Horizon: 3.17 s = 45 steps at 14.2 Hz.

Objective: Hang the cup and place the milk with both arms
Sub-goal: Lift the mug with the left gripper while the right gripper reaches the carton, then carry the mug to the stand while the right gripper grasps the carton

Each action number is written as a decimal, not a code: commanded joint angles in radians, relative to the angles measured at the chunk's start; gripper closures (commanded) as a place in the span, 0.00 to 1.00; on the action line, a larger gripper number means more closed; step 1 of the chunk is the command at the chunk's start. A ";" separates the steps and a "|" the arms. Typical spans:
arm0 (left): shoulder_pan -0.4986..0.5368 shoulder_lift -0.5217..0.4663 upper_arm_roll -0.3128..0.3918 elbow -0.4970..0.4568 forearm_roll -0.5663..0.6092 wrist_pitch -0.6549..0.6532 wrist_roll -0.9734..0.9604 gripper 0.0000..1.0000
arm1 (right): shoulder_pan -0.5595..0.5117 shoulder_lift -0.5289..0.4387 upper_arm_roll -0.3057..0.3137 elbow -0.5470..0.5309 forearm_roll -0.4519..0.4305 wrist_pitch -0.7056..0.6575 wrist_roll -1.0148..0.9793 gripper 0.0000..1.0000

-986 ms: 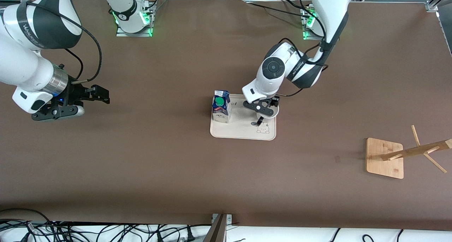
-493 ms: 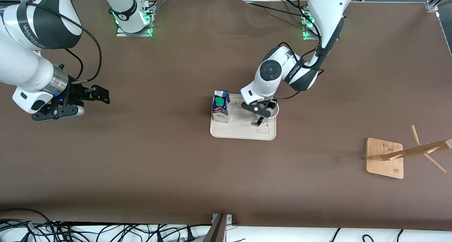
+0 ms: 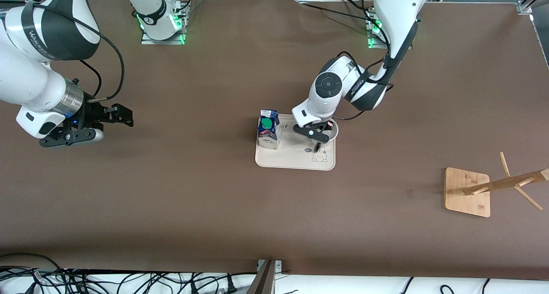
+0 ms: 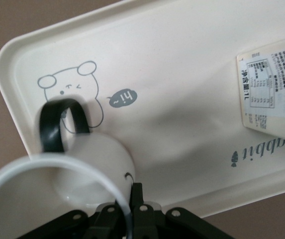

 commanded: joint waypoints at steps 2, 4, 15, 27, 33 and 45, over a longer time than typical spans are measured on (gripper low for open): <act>-0.003 -0.004 -0.038 0.041 0.035 -0.078 -0.197 1.00 | 0.013 0.012 0.001 0.012 -0.007 -0.013 0.005 0.14; -0.003 -0.022 -0.045 0.157 0.037 -0.299 -0.213 1.00 | 0.019 0.012 0.001 0.012 -0.007 -0.013 0.010 0.14; 0.208 -0.323 -0.028 0.365 0.028 -0.685 0.013 1.00 | 0.225 0.096 0.003 0.025 0.009 0.059 0.236 0.10; 0.571 -0.336 0.042 0.346 -0.268 -0.597 0.422 1.00 | 0.580 0.403 0.000 0.318 0.004 0.171 0.849 0.13; 0.580 -0.274 0.138 0.348 -0.354 -0.495 0.531 1.00 | 0.608 0.420 -0.002 0.316 -0.005 0.178 0.873 0.16; 0.580 -0.224 0.227 0.375 -0.450 -0.442 0.517 1.00 | 0.632 0.430 -0.006 0.301 -0.045 0.179 0.881 0.40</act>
